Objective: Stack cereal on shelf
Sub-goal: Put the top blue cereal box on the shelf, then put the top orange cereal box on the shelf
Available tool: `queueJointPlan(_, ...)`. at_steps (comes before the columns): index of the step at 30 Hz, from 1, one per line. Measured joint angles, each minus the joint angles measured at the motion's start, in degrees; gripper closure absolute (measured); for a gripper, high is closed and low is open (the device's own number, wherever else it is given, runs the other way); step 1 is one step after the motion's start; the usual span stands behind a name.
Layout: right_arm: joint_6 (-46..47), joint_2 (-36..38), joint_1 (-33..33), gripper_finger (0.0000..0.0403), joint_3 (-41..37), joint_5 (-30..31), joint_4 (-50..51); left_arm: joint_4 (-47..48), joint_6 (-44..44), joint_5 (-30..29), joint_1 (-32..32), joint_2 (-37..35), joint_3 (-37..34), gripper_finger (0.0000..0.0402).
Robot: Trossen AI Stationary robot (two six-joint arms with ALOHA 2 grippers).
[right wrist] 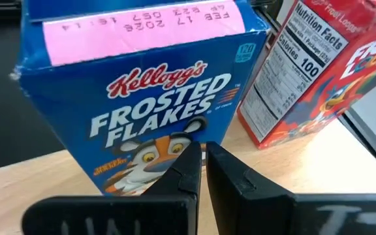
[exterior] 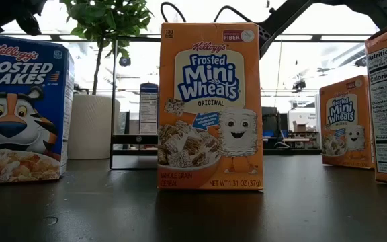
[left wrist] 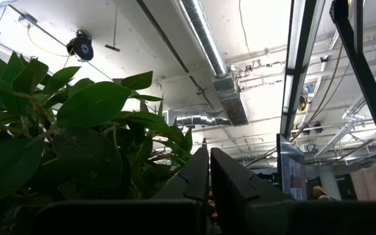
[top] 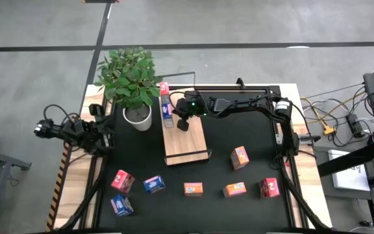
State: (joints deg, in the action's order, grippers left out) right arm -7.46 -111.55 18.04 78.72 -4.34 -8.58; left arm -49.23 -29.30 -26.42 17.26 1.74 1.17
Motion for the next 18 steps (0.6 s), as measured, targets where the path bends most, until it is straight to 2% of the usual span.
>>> queueJointPlan(11, 0.74, 0.62, -0.02, 0.039, 0.0, -0.03, 3.76, 0.0, 0.0, 0.0, 0.01, 0.0, 0.0, 0.0402)
queueJointPlan(18, 3.31, 7.07, -0.47, 0.039, 0.02, 0.0, 11.18, -0.02, 0.0, 0.01, -0.01, 0.0, 0.0, 0.0402)
